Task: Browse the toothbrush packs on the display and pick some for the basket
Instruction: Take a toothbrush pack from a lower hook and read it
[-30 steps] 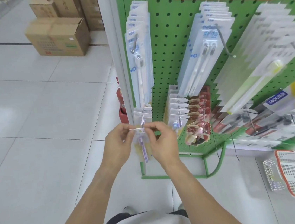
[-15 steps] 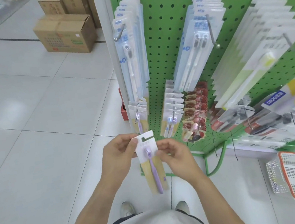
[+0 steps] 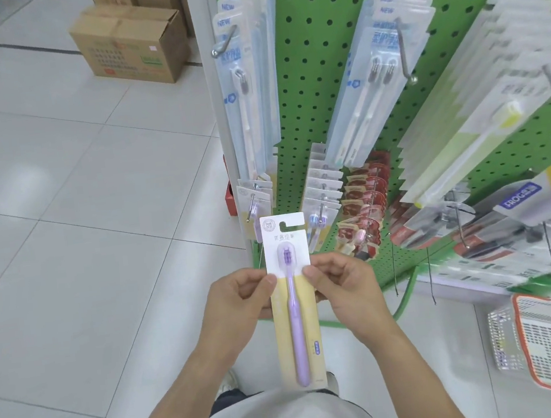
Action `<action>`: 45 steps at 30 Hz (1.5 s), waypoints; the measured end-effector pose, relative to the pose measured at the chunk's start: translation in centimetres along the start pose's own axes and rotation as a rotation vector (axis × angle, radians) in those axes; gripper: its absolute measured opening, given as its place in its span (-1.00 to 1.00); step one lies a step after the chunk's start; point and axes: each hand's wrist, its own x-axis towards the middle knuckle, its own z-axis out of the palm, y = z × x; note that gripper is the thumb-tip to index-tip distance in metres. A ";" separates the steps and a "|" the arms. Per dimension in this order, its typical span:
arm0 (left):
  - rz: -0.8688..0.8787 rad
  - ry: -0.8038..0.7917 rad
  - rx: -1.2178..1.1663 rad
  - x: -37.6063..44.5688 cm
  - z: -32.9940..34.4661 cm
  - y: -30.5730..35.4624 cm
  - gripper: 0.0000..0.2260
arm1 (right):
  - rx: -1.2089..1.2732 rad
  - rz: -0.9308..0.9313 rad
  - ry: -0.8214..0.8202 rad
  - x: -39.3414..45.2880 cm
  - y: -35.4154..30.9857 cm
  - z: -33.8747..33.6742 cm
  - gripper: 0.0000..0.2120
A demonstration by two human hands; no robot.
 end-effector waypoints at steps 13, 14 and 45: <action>0.003 -0.007 -0.027 0.3 -0.3 1.5 -0.89 | -0.017 0.104 -0.139 -0.8 0.2 -1.2 -0.86; 0.004 -0.014 -0.014 0.4 -0.4 1.5 -0.88 | -0.008 0.107 -0.129 -0.7 0.2 -1.2 -0.86; 0.064 0.125 -0.092 0.3 -1.9 2.3 -0.82 | -0.171 0.092 -0.425 -2.8 -2.2 -0.4 -0.78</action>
